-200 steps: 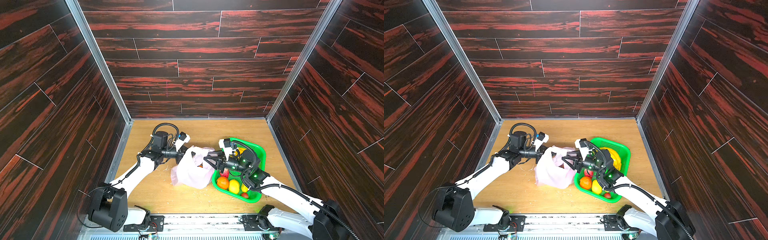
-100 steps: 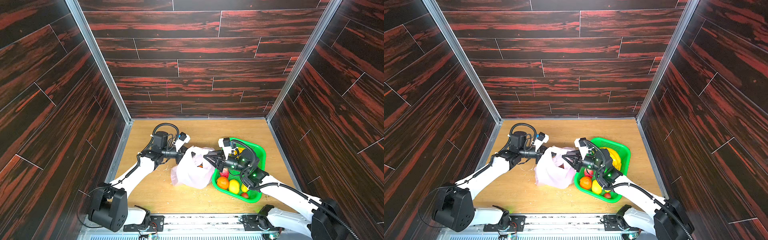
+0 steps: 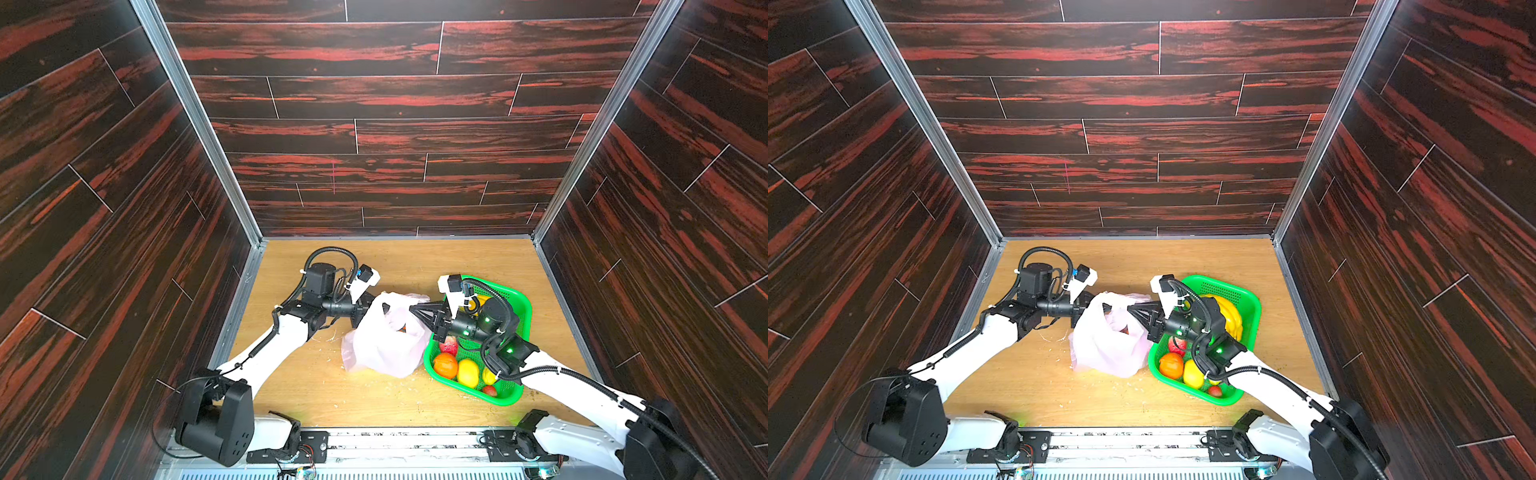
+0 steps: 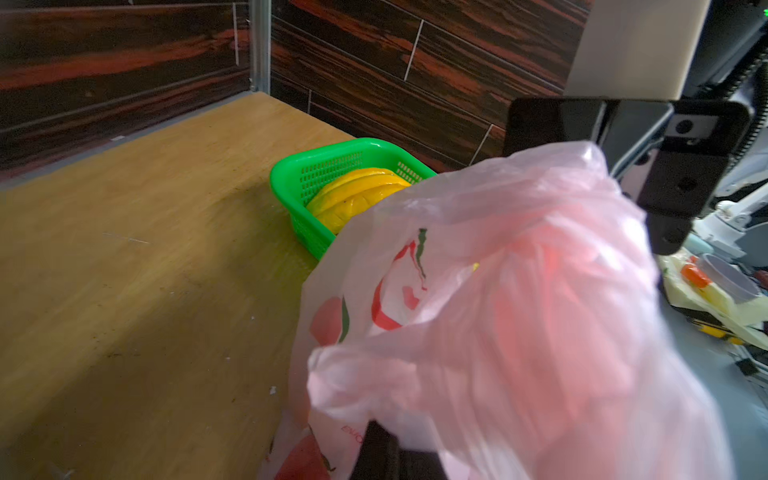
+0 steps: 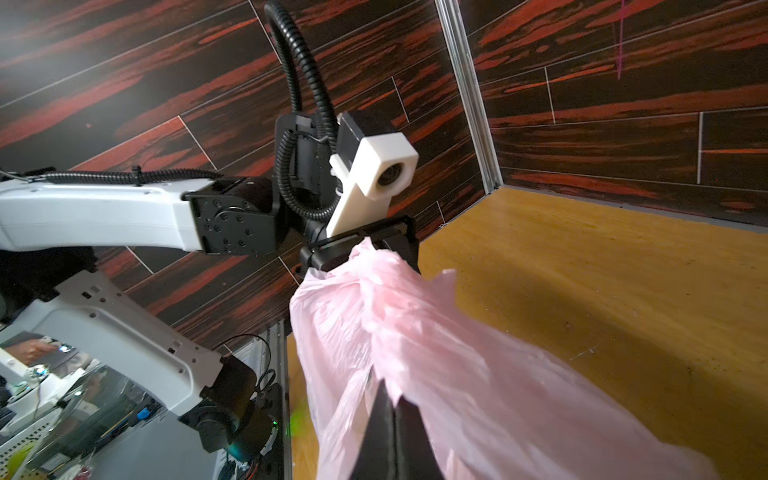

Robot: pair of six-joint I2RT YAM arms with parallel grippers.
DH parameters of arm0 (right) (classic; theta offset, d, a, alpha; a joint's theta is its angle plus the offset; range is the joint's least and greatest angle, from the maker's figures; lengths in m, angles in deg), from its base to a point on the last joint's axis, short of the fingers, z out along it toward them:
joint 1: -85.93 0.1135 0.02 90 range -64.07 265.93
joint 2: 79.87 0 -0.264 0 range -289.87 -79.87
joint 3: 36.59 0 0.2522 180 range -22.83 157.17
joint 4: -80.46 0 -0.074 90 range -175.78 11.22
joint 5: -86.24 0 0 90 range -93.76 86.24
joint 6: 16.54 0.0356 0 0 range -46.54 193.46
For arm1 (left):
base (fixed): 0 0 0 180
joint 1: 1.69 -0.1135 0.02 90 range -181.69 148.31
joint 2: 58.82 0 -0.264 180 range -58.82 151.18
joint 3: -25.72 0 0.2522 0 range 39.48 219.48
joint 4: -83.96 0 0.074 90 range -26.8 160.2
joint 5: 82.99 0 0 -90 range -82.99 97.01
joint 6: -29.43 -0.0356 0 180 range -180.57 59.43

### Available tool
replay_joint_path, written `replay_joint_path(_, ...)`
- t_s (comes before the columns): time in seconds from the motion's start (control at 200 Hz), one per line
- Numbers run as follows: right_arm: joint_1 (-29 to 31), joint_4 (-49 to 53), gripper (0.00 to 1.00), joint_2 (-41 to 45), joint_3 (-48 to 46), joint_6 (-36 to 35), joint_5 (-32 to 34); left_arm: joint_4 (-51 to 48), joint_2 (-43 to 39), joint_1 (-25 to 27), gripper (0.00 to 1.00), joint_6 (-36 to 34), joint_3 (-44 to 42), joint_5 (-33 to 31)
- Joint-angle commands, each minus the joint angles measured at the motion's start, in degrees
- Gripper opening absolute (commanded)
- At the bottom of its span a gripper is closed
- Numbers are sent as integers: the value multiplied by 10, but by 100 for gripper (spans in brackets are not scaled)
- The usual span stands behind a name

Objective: Place the fake fruits into the plastic bag and tie a complex knot

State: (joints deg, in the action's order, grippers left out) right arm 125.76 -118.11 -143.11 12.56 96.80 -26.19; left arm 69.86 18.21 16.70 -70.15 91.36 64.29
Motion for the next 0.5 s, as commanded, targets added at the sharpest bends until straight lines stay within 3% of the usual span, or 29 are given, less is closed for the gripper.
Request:
replay_joint_path(0.0, -1, 36, 0, 32, 4, 6, 17, 29, -31, -3, 0, 5, -4, -38)
replay_joint_path(0.225, -1, 130, 0, 63, 11, 40, 44, 84, -51, -11, 0, 39, -32, -72)
replay_joint_path(0.491, -1, 227, 0, 106, 2, 79, 82, 169, -103, -17, 0, 106, -102, -176)
